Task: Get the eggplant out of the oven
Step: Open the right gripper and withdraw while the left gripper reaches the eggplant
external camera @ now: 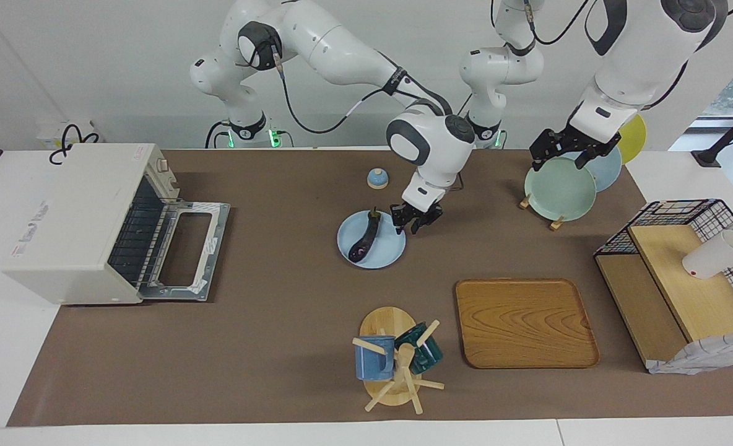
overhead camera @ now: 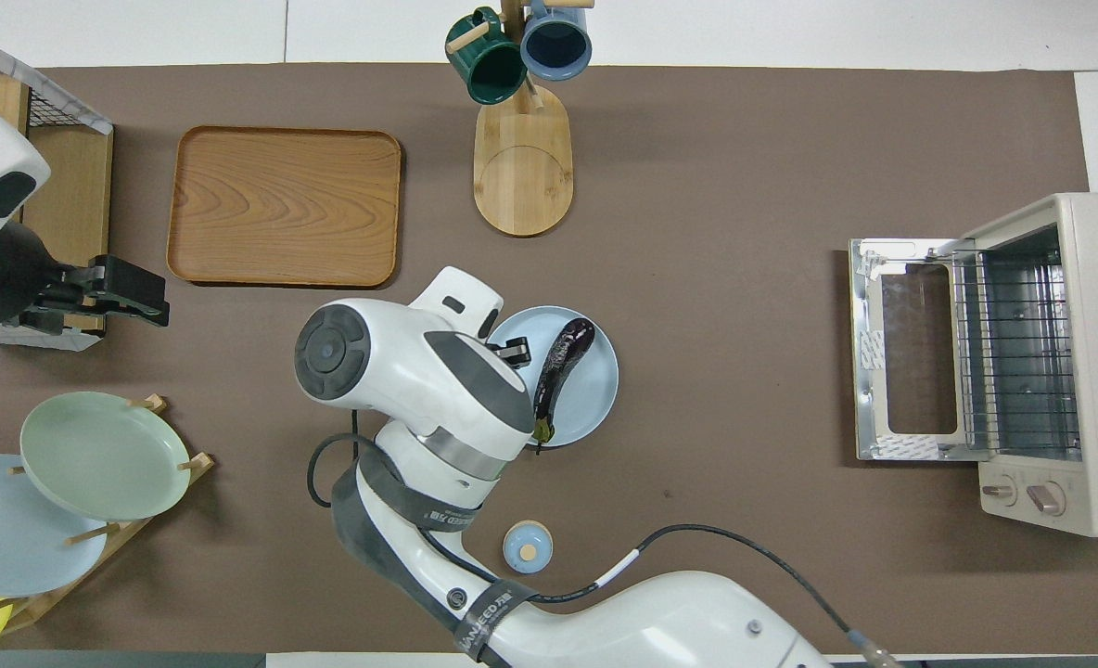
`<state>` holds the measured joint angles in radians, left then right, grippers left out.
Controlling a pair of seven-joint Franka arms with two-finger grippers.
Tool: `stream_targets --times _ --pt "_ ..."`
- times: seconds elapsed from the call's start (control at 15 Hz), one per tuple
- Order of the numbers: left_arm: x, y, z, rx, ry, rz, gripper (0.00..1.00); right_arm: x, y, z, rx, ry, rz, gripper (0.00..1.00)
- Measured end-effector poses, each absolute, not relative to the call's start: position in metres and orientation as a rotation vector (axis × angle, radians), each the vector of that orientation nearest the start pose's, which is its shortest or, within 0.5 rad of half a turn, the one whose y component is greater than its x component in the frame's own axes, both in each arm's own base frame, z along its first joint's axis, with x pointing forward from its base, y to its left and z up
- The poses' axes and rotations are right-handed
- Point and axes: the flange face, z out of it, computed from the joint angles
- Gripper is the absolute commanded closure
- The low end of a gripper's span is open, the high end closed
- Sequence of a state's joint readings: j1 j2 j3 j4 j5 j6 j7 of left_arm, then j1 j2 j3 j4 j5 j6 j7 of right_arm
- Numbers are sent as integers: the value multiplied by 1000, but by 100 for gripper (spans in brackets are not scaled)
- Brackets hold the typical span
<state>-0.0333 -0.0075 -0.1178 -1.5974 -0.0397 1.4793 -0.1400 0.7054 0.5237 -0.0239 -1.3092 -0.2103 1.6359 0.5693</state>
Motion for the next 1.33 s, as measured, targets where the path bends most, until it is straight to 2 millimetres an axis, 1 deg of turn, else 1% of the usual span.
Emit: stream_targets --times 0.07,0.13,0.2,0.27,0.33,0.47,0.6,0.67,0.73,0.8,1.0,1.07,1.2,1.33 --pt "534 -86 609 -3159 20 182 0 555 388 440 -3429 -204 74 100" --pt "534 -86 609 -3159 20 182 0 562 351 447 -3435 -175 120 100" --pt "534 -86 609 -3159 20 182 0 566 317 444 -3439 -168 178 100" --pt "534 -86 609 -3159 20 182 0 567 284 436 -3444 -155 241 100" --pt "534 -86 609 -3159 20 182 0 567 254 424 -3448 -126 281 100" --pt "534 -88 609 -3159 26 179 0 569 199 390 -3445 -100 285 100" --pt "536 -97 609 -3163 52 145 0 564 152 350 -3445 -116 219 100" --pt "536 -106 607 -3167 78 125 0 559 132 332 -3441 -118 194 100" --pt "535 -119 604 -3175 112 112 0 554 118 320 -3435 -122 186 100" --pt "533 -135 600 -3186 148 103 0 549 109 313 -3430 -133 189 100" --pt "524 -194 584 -3221 224 59 0 545 87 309 -3414 -169 193 100" --pt "521 -216 574 -3227 252 50 0 545 77 307 -3407 -166 178 100" --pt "515 -262 547 -3230 310 56 0 544 61 303 -3397 -166 165 100" --pt "511 -308 513 -3230 368 70 0 543 57 301 -3395 -163 166 100"
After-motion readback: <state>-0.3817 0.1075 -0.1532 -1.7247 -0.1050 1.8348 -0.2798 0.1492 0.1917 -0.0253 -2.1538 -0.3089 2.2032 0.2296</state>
